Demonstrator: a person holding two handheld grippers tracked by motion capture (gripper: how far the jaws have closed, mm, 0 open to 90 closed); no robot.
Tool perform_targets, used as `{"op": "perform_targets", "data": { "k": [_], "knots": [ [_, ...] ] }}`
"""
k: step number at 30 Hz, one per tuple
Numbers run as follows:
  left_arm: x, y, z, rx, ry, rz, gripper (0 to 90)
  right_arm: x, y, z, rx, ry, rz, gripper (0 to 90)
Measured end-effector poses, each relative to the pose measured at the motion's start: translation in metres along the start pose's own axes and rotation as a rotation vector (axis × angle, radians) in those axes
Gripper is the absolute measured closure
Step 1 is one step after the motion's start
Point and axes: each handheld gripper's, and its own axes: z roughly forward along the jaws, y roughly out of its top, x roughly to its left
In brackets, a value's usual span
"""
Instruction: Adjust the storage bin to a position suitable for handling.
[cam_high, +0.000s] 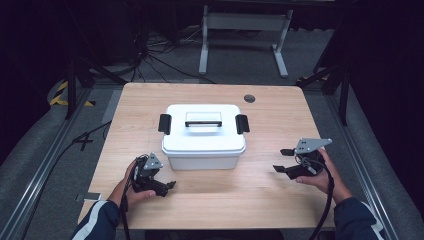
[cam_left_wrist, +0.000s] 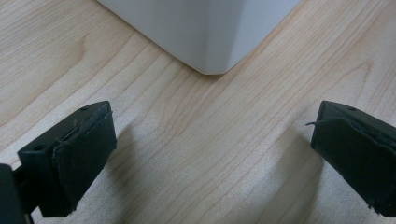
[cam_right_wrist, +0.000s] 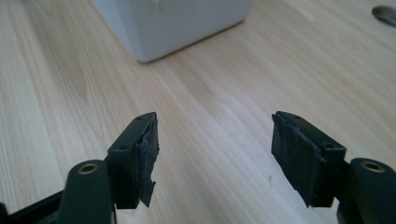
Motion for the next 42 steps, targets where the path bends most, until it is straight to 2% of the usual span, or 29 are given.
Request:
{"op": "perform_targets", "data": {
  "k": [8, 11, 18, 20, 22, 25, 28, 30, 34, 38, 39, 42],
  "knots": [
    [0.001, 0.001, 0.001, 0.000, -0.005, 0.007, 0.3, -0.011, 0.045, -0.013, -0.004, -0.001, -0.057, 33.5],
    [0.000, 0.001, 0.001, -0.003, -0.004, 0.005, 0.4, -0.013, 0.055, -0.013, -0.012, -0.003, -0.071, 34.0],
    [0.000, 0.000, -0.001, 0.004, 0.000, 0.008, 0.5, -0.009, 0.091, -0.012, 0.002, -0.017, -0.138, 34.8],
    [0.001, 0.000, -0.001, 0.005, 0.003, 0.015, 0.5, -0.009, 0.103, -0.011, -0.001, -0.008, -0.159, 34.8],
    [0.000, -0.001, -0.001, 0.005, 0.001, 0.001, 0.6, -0.009, 0.112, -0.009, 0.007, -0.008, -0.175, 35.0],
    [0.000, -0.002, -0.002, 0.002, 0.009, 0.010, 0.6, -0.009, 0.123, -0.007, 0.015, -0.001, -0.196, 35.7],
    [-0.001, -0.003, -0.003, 0.005, 0.006, -0.011, 0.6, -0.010, 0.132, -0.007, 0.017, 0.005, -0.211, 36.1],
    [-0.001, -0.003, -0.003, -0.004, 0.018, -0.007, 0.5, -0.007, 0.143, -0.006, 0.029, 0.005, -0.242, 36.2],
    [-0.003, -0.004, -0.003, -0.005, 0.021, -0.023, 0.6, -0.001, 0.163, -0.001, 0.032, 0.021, -0.279, 36.9],
    [-0.003, -0.004, -0.003, -0.003, 0.021, -0.026, 0.5, 0.007, 0.186, 0.010, 0.054, 0.029, -0.328, 37.6],
    [-0.003, -0.004, -0.003, -0.003, 0.021, -0.026, 0.6, 0.007, 0.186, 0.010, 0.054, 0.029, -0.328, 37.6],
    [-0.003, -0.004, -0.003, -0.004, 0.020, -0.025, 0.6, 0.013, 0.201, 0.020, 0.079, 0.038, -0.360, 37.8]
  ]
}}
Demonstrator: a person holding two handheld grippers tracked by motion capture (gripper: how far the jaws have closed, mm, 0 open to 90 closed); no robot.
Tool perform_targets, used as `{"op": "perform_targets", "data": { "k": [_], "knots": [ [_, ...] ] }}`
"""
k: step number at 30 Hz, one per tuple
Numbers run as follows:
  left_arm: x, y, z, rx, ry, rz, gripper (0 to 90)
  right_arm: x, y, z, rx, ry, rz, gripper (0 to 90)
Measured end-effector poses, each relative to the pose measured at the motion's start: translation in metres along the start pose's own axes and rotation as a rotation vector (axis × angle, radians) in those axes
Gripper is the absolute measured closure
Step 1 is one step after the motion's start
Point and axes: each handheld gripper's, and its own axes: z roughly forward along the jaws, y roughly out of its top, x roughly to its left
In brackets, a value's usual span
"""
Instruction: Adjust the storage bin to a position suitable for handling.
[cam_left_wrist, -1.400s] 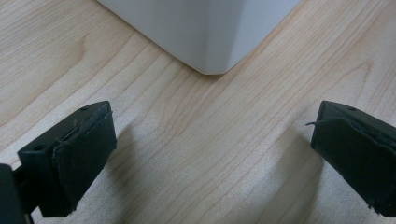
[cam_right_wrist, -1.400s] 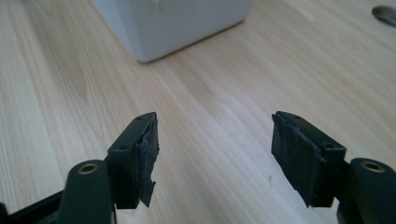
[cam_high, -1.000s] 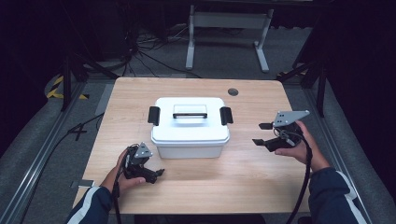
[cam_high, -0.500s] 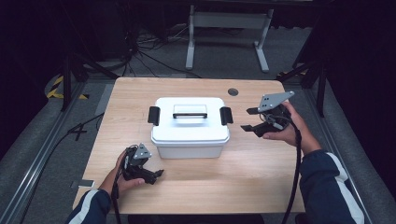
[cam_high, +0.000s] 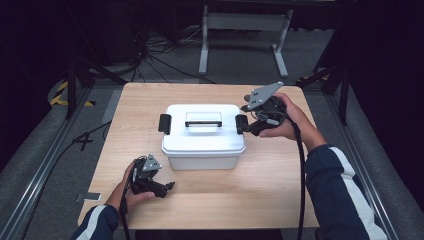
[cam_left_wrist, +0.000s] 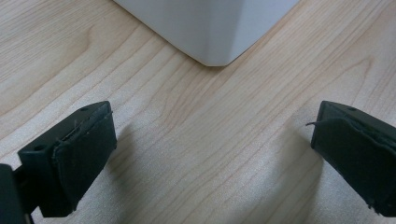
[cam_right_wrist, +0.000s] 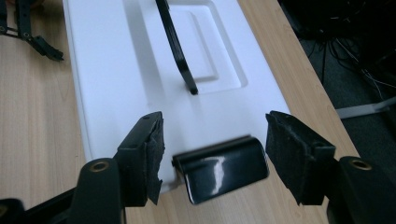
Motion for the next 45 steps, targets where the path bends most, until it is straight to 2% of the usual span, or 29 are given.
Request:
{"op": "perform_targets", "data": {
  "k": [7, 8, 12, 13, 14, 15, 17, 18, 19, 29, 32, 37, 45],
  "knots": [
    [0.000, 0.000, 0.000, 0.001, 0.001, 0.004, 0.6, 0.005, 0.036, 0.024, 0.055, 0.033, -0.076, 41.2],
    [0.000, 0.000, 0.000, -0.004, 0.003, 0.005, 0.6, 0.005, 0.036, 0.024, 0.055, 0.033, -0.076, 41.2],
    [0.001, 0.000, -0.001, 0.005, -0.002, 0.006, 0.6, 0.009, 0.052, 0.036, 0.090, 0.034, -0.104, 48.6],
    [0.001, 0.000, -0.001, 0.009, -0.003, 0.007, 0.6, 0.011, 0.058, 0.042, 0.113, 0.046, -0.131, 51.0],
    [0.001, 0.000, -0.001, 0.008, -0.003, 0.007, 0.6, 0.011, 0.058, 0.042, 0.113, 0.046, -0.131, 51.0],
    [0.001, 0.000, -0.001, 0.007, -0.001, 0.008, 0.6, 0.013, 0.064, 0.049, 0.133, 0.050, -0.156, 54.0],
    [0.001, 0.000, -0.001, 0.003, 0.000, 0.009, 0.6, 0.015, 0.069, 0.055, 0.146, 0.055, -0.179, 54.6],
    [0.001, 0.000, -0.001, 0.003, 0.000, 0.009, 0.6, 0.015, 0.069, 0.055, 0.146, 0.055, -0.179, 54.6],
    [0.001, 0.000, -0.001, 0.004, -0.002, 0.006, 0.6, 0.019, 0.074, 0.060, 0.181, 0.047, -0.172, 56.4],
    [0.001, 0.000, -0.001, 0.002, 0.000, 0.008, 0.5, 0.022, 0.087, 0.077, 0.223, 0.058, -0.209, 67.0],
    [0.001, 0.000, -0.001, 0.003, 0.002, 0.012, 0.6, 0.024, 0.089, 0.082, 0.213, 0.061, -0.221, 73.2],
    [0.001, 0.000, -0.001, 0.003, 0.000, 0.009, 0.6, 0.029, 0.094, 0.087, 0.234, 0.038, -0.237, 82.3],
    [0.001, 0.000, -0.001, 0.003, 0.000, 0.008, 0.6, 0.031, 0.098, 0.089, 0.253, 0.027, -0.264, 84.0]
  ]
}}
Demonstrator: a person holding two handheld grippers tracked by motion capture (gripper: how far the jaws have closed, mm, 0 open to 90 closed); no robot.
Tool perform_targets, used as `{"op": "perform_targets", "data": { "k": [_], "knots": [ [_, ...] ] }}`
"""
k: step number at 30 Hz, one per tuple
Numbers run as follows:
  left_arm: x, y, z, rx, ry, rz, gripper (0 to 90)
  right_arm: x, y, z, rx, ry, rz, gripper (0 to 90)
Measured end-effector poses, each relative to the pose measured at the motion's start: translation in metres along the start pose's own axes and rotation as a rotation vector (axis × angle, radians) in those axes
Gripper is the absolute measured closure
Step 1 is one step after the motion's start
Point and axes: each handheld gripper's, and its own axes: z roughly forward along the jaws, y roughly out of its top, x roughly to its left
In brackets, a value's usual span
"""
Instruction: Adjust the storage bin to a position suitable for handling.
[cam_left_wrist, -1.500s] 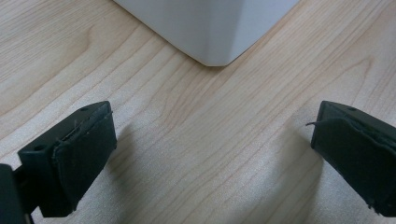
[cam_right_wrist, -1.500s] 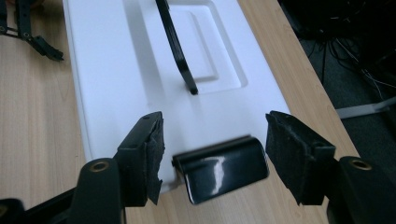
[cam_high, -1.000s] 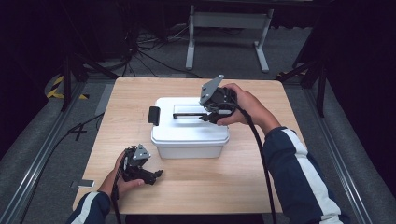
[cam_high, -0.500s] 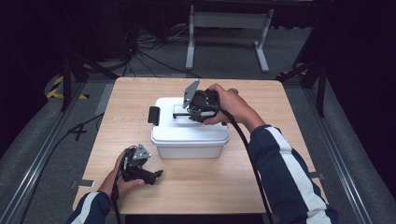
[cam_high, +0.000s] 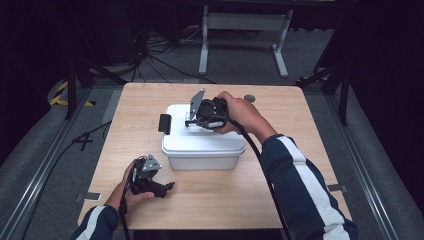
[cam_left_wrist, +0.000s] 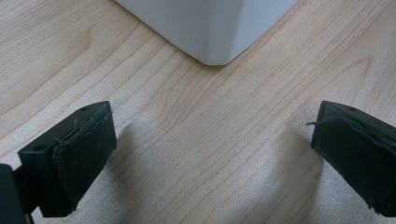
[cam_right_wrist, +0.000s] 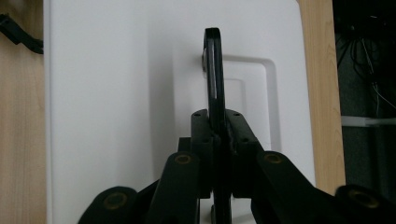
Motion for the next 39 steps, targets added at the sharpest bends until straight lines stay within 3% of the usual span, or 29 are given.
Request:
{"op": "perform_targets", "data": {
  "k": [14, 27, 39],
  "knots": [
    [0.000, 0.000, 0.000, -0.001, 0.000, 0.000, 0.6, 0.000, 0.003, -0.007, -0.015, -0.021, -0.014, 84.2],
    [0.000, 0.000, -0.001, 0.004, -0.004, 0.003, 0.6, -0.004, 0.003, -0.023, -0.031, -0.059, 0.013, 84.4],
    [0.000, 0.000, -0.001, 0.004, -0.004, 0.003, 0.6, -0.006, -0.003, -0.040, -0.048, -0.074, 0.011, 84.3]
  ]
}}
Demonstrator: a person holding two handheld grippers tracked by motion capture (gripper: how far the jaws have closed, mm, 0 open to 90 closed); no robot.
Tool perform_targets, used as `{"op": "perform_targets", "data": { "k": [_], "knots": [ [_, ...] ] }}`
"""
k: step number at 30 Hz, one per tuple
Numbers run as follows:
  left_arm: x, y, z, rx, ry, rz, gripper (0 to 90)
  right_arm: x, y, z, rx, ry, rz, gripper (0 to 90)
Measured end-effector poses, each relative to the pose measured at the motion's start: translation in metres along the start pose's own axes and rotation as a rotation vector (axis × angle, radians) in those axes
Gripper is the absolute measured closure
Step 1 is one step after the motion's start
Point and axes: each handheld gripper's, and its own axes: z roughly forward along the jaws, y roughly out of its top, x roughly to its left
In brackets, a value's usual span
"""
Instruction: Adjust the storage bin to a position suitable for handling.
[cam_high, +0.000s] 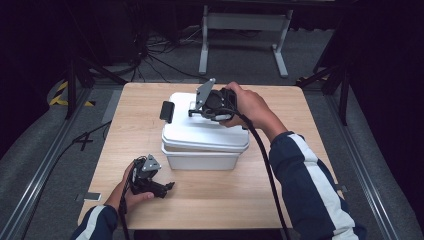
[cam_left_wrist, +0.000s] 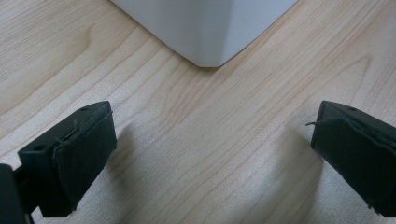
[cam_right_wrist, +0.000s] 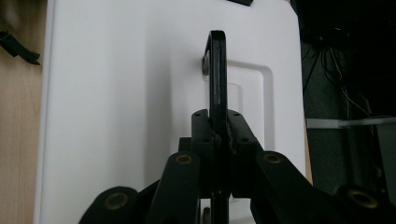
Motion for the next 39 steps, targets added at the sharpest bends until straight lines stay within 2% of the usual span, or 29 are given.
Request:
{"op": "perform_targets", "data": {
  "k": [14, 15, 23, 39],
  "knots": [
    [0.000, 0.000, 0.000, 0.000, 0.001, 0.001, 0.6, -0.009, -0.021, -0.028, -0.024, -0.034, 0.008, 84.1],
    [0.000, 0.000, 0.000, -0.001, 0.001, 0.002, 0.6, -0.009, -0.025, -0.031, -0.028, -0.034, 0.027, 84.1],
    [0.000, 0.000, 0.000, -0.002, 0.001, 0.002, 0.6, -0.013, -0.049, -0.048, -0.021, -0.069, 0.052, 84.0],
    [0.000, 0.000, 0.000, -0.002, 0.001, 0.002, 0.6, -0.017, -0.096, -0.077, -0.009, -0.103, 0.103, 83.9]
  ]
}}
